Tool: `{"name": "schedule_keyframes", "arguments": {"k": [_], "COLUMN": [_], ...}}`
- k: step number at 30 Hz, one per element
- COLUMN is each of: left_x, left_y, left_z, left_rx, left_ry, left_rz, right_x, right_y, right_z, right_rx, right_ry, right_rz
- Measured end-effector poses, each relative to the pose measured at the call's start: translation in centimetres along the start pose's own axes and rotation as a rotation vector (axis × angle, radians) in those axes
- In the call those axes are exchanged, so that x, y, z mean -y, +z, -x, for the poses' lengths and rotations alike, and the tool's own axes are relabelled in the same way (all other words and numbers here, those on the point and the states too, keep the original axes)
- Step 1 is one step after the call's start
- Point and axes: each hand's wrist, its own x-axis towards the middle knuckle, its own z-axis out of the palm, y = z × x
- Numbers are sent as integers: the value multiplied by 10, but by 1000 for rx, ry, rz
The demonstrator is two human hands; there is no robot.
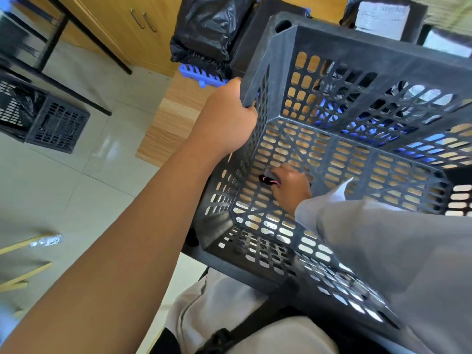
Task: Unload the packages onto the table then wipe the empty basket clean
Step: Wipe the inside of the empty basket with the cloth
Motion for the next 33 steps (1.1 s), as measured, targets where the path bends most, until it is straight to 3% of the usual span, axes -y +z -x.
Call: {"name": "schedule_keyframes", "arguments": {"k": [11,13,16,18,25,33], "left_x": [2,2,3,4,6,4], "left_y": [2,2,1,2,3,3], "left_z": [-3,-3,-3,-3,-5,-6], "left_rx": [-1,-1,-5,-4,-6,-6], "left_ry": [19,21,29,32,41,19], "left_rz": [0,2,1,6,32,6], "right_x": [2,3,6,7,19,32], "right_y": [-19,-33,-48,-49,-19,12], "right_z": [3,-9,-49,-82,-113,-43], "right_rx": [417,354,7,-122,-118,68], "right_ry": [-102,-47,117,259,402,143], "right_rz": [-73,-135,-196,-251,-213,-119]}}
